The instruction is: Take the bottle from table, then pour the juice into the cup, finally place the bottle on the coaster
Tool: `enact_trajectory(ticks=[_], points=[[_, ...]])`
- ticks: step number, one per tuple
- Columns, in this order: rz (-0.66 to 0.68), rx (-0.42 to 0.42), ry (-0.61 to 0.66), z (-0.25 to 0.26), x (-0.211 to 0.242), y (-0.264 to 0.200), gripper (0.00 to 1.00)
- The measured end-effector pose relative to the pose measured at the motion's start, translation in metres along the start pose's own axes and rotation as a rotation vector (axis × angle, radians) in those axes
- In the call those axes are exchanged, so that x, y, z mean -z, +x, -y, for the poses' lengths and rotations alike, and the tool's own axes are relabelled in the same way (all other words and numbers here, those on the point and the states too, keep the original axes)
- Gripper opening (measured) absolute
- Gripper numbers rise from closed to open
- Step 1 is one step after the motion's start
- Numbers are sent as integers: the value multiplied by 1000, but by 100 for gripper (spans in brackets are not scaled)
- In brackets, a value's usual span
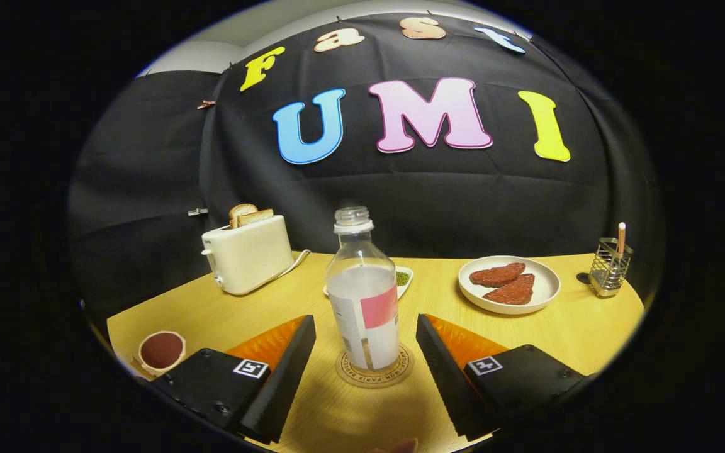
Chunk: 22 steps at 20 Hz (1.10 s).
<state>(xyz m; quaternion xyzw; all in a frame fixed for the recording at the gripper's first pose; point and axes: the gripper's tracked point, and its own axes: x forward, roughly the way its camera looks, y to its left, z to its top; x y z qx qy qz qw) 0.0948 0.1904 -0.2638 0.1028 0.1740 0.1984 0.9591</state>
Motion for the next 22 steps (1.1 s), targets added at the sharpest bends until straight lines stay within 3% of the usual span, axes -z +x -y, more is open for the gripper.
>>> enact_trajectory(ticks=[22], points=[[151, 267, -42, 23, -144, -155, 98]])
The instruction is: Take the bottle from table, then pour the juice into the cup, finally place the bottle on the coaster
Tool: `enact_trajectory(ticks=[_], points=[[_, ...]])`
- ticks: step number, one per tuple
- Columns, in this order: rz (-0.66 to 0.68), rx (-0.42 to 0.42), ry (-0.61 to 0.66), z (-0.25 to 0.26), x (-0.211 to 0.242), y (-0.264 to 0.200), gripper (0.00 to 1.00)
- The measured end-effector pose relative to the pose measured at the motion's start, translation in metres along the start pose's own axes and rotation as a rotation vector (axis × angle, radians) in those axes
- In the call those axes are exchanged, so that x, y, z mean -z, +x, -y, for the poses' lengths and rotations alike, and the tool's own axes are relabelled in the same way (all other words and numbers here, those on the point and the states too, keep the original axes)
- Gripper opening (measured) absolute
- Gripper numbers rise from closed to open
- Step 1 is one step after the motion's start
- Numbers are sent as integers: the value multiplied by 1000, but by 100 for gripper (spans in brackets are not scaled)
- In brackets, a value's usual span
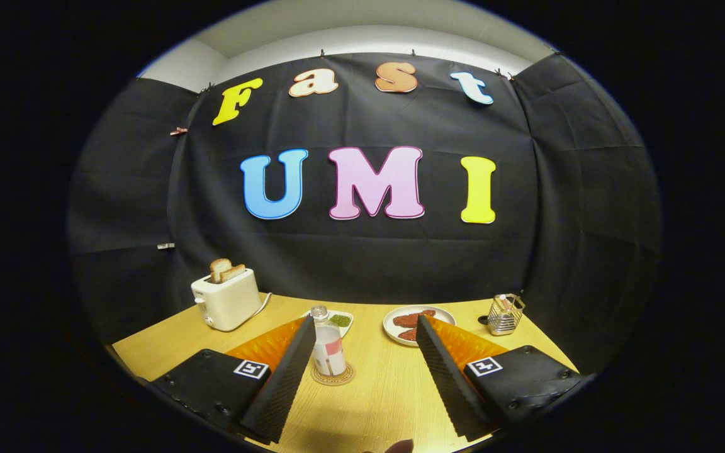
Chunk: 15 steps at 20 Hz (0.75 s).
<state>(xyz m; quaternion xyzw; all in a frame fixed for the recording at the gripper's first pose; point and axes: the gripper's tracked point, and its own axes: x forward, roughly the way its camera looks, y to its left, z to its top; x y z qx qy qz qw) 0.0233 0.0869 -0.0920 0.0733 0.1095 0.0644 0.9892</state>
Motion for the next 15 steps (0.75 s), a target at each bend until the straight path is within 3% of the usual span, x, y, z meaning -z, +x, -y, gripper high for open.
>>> enact_trajectory(ticks=[15], points=[[62, 65, -90, 30, -59, -50, 97]])
